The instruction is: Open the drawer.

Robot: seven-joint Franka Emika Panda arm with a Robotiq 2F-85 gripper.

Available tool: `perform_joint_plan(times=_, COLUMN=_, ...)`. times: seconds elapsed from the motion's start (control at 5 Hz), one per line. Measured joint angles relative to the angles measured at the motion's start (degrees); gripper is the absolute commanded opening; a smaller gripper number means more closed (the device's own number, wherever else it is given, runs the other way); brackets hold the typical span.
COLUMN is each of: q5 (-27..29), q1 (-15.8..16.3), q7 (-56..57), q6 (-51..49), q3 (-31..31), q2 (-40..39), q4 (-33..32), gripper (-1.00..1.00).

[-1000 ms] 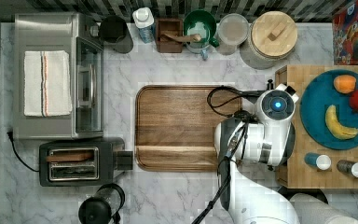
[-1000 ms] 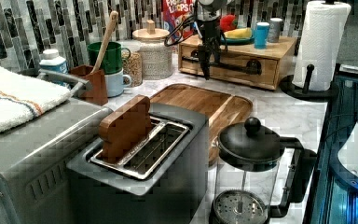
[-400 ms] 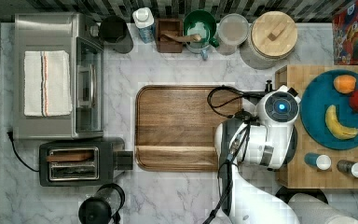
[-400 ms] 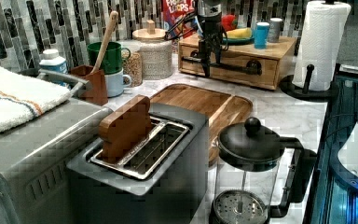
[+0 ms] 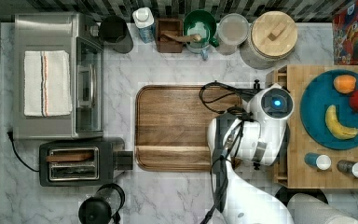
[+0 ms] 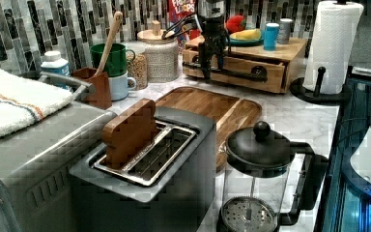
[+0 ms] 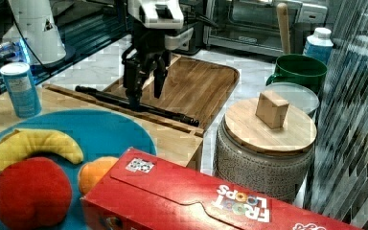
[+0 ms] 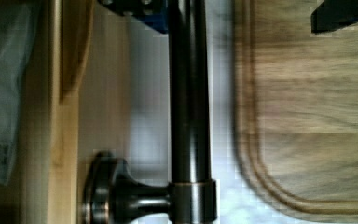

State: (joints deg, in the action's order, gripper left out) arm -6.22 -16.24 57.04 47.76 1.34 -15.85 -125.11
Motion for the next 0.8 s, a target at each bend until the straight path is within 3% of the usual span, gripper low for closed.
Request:
perform_joint_plan(times=0.4, q5=1.29, q1=2.6, q7=-0.28, q6=-0.06, q3=-4.8, q2=-0.17, q4=-1.34, gripper=1.0)
perform_joint_plan(times=0.8, q5=6.19, q1=6.51, q7=-4.87, q6=-0.76, q3=-7.63, q2=-0.32, q4=-1.57, gripper=1.0)
